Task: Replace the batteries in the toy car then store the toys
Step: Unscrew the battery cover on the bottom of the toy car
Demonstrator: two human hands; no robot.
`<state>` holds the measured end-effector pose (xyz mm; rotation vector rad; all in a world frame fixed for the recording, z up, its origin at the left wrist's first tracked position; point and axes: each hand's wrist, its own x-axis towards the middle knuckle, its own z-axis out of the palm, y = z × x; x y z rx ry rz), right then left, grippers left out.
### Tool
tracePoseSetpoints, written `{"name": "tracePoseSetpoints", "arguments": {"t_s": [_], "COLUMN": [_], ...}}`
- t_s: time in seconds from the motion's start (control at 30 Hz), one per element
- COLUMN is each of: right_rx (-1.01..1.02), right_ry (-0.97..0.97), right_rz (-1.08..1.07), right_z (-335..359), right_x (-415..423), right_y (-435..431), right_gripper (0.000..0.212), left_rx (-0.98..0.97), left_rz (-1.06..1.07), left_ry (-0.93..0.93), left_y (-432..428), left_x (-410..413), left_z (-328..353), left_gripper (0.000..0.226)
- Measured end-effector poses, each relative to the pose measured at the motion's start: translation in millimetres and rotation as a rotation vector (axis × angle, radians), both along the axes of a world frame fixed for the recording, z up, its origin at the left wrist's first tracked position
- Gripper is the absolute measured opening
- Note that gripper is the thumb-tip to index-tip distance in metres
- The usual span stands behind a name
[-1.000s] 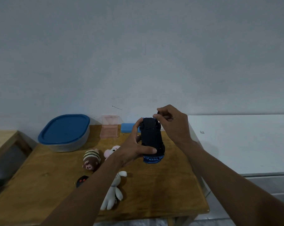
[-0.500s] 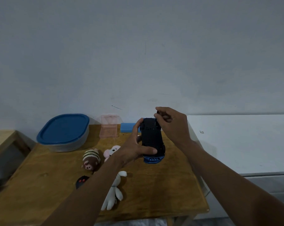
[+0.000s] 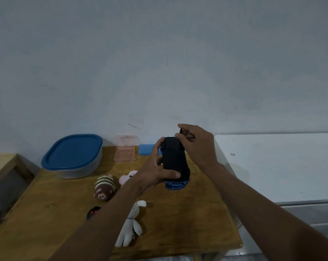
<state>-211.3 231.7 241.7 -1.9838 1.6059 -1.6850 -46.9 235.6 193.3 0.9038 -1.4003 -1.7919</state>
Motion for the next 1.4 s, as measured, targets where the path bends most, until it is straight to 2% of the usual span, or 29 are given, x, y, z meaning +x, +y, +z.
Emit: {"name": "tracePoseSetpoints", "arguments": {"t_s": [0.6,1.4], "right_rx": [-0.022,0.019], "right_ry": [0.097,0.131], "right_rz": [-0.001,0.008], "right_z": [5.6,7.0], "right_x": [1.1,7.6], "right_y": [1.6,-0.3], "right_gripper": [0.032,0.037], "left_rx": [-0.014,-0.015], "left_rz": [-0.004,0.002], "left_ry": [-0.022,-0.01], "left_y": [-0.6,-4.0], "left_x": [-0.5,3.8], "left_z": [1.9,2.1], "left_gripper": [0.119,0.121]}}
